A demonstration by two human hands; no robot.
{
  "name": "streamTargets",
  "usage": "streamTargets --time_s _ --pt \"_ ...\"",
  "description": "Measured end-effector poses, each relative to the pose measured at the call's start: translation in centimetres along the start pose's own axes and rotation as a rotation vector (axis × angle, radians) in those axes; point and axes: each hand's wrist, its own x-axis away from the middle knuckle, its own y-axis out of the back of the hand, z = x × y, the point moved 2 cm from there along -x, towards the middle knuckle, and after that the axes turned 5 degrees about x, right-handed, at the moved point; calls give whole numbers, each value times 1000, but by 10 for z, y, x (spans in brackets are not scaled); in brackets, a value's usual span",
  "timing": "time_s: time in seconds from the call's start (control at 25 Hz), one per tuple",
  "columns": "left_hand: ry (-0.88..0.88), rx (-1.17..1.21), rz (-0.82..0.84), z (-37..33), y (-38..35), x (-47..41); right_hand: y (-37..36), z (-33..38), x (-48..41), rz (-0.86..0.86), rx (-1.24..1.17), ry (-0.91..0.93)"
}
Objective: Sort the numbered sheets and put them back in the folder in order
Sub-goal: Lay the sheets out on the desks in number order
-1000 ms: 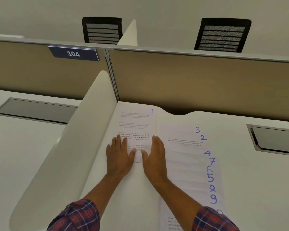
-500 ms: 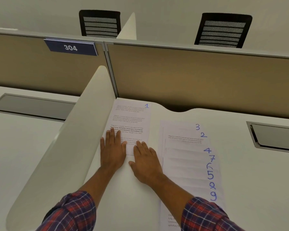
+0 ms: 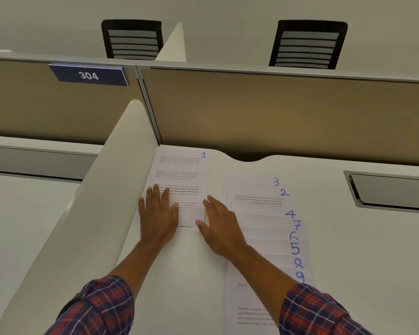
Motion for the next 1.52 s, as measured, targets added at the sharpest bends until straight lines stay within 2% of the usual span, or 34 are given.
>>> streamTargets --time_s 0.12,0.2,0.36,0.48,0.72,0.88,1.08,1.28,1.52 --pt "-68 76 -63 -30 1 -1 22 -44 2 -66 -56 -138" --pt "-132 140 -60 -59 -2 2 38 -79 6 -169 -112 -246" --pt "-265 141 56 -113 -21 20 66 -156 16 -356 -182 -517" --pt "-328 66 159 -137 -43 33 80 -201 21 -341 -214 -607" --pt "-322 -4 220 -151 -64 49 83 -217 12 -185 -114 -610" --pt "-325 13 204 -148 -68 49 84 -220 1 -221 -260 -724" --pt "-334 45 185 -147 -69 49 90 -223 -1 -231 -428 -700" --pt "-331 6 179 -147 -71 50 118 -235 9 -386 -634 -659" --pt "-327 -6 219 -157 -77 50 184 -241 19 -776 -582 -492"
